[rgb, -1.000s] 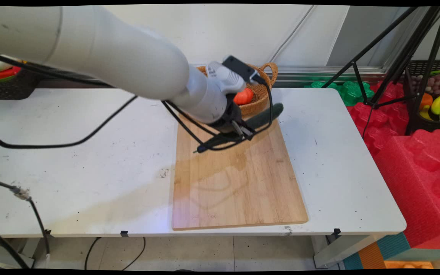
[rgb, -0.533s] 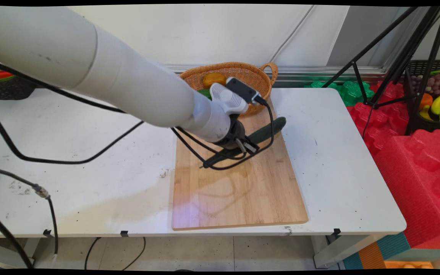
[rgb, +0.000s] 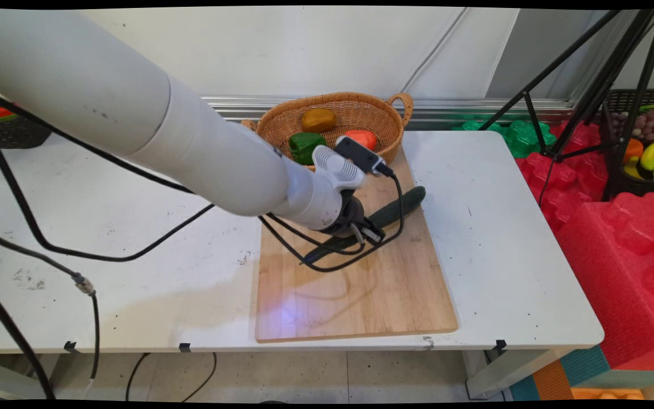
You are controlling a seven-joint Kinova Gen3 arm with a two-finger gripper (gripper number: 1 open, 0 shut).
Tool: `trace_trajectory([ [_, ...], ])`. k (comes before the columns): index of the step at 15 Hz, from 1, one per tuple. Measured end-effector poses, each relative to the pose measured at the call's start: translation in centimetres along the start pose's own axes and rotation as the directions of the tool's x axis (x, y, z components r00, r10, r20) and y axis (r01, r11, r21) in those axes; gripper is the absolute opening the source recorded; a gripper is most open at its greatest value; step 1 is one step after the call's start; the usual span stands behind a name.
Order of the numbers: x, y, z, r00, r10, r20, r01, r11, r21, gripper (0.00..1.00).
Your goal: Place the picked object on the cutting board
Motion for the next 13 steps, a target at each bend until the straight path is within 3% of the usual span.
trace_trajectory([
  [6, -1.3, 0.2, 0.8, 1.000, 0.008, -0.004, -0.008, 1.000, -0.013, 0.00],
  [7, -1.5, 0.2, 0.9, 1.000, 0.011, -0.006, -0.011, 1.000, -0.016, 1.00],
  [13, -2.1, 0.2, 1.0, 1.000, 0.024, -0.013, -0.025, 1.000, -0.019, 1.00],
])
